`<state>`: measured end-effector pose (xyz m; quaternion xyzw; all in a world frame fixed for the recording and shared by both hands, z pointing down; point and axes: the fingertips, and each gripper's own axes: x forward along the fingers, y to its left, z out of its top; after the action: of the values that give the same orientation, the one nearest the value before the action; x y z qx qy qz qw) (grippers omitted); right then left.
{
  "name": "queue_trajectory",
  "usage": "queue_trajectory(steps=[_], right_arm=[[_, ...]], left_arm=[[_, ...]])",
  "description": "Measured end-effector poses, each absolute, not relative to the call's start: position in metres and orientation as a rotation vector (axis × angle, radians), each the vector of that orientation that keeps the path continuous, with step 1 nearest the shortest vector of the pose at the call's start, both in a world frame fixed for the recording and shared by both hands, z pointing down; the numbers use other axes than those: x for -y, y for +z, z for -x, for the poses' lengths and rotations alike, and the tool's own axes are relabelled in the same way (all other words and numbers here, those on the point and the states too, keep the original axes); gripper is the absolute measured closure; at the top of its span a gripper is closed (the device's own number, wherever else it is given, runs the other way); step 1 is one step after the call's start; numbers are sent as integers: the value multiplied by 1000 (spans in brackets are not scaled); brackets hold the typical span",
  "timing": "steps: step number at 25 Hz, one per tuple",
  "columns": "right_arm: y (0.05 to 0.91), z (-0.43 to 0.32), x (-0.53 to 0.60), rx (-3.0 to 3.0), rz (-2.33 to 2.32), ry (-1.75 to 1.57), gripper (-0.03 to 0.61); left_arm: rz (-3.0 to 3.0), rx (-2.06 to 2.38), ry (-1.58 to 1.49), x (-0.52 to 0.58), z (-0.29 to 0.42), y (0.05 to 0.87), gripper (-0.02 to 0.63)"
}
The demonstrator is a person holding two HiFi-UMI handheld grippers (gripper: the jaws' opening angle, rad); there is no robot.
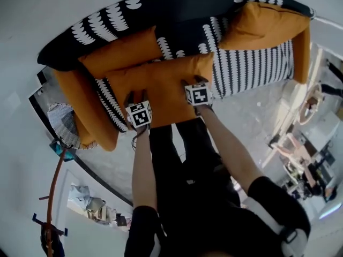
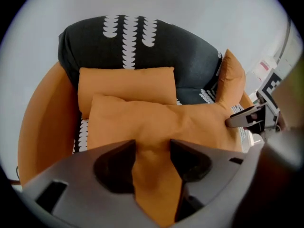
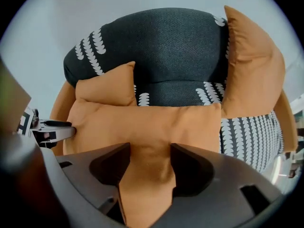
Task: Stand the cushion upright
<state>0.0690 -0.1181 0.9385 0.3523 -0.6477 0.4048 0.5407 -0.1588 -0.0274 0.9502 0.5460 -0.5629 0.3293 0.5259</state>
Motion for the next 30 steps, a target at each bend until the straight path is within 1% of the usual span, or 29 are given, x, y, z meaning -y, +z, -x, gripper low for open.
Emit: queue_trajectory(steps=[5, 6, 13, 16, 18, 25, 30], right_arm=[[954, -71, 116, 1526, -850, 965, 331], [957, -70, 114, 1525, -844, 972, 341], [965, -79, 120, 1522, -856, 915, 448], [961, -76, 117, 1537, -851, 917, 498], [958, -74, 115, 1543, -852, 913, 527], [941, -77, 105, 1566, -835, 930, 569], [927, -82, 88, 1581, -835, 937, 577]], left_arm=[[-1331, 1355, 822, 26, 158, 964, 398], [-1334, 1360, 822, 25, 158, 966, 404], [-1382, 1370, 845, 28, 152, 966, 505], [-1412, 1377, 837, 27, 150, 962, 559], [-1420, 1382, 826, 25, 151, 957, 582], [-1427, 1391, 783, 19, 141, 939, 609], [-1425, 1382, 766, 1, 137, 921, 611]])
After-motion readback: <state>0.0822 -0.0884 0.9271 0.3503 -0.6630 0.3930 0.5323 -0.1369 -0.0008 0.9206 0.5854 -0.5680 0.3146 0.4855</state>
